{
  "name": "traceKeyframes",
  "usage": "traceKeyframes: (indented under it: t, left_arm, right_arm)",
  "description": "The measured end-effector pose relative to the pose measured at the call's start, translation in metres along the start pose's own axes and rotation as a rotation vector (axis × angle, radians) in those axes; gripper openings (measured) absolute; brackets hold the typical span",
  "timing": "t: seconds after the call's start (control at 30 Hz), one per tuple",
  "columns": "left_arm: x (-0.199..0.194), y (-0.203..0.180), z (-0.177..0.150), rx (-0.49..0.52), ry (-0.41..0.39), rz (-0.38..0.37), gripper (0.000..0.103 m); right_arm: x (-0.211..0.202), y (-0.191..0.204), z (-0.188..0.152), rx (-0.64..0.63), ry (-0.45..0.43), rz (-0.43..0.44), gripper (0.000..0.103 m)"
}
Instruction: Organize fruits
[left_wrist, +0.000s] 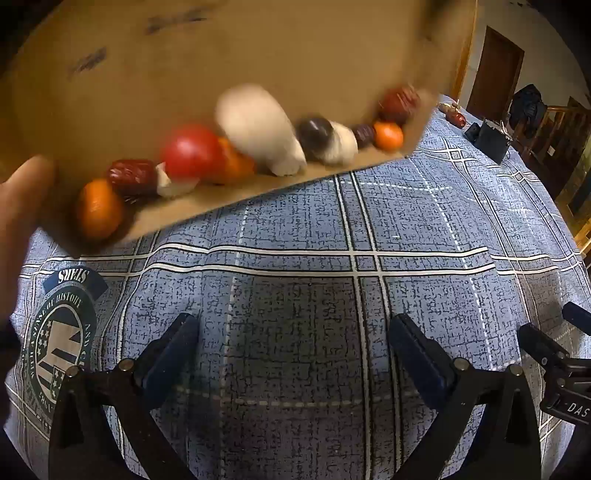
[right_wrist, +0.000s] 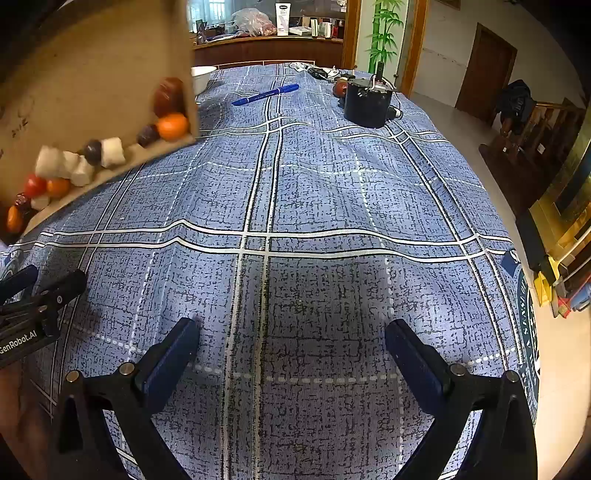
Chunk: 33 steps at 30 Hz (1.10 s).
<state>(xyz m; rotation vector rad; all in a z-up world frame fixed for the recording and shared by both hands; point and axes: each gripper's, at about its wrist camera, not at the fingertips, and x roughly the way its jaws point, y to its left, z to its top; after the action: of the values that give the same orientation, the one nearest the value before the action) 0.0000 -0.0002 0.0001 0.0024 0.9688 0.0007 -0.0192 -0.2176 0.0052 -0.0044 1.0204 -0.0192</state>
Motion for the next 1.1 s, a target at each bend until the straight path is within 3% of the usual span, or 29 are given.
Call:
traceKeyframes:
  t: [1.1]
  left_arm:
    - [0.0003,0.0015,0.0017,0.0,-0.009,-0.002,0.103]
  right_arm:
    - [-0.0004,0.001,-0.0009,0.008,0.005,-0.007,0.102]
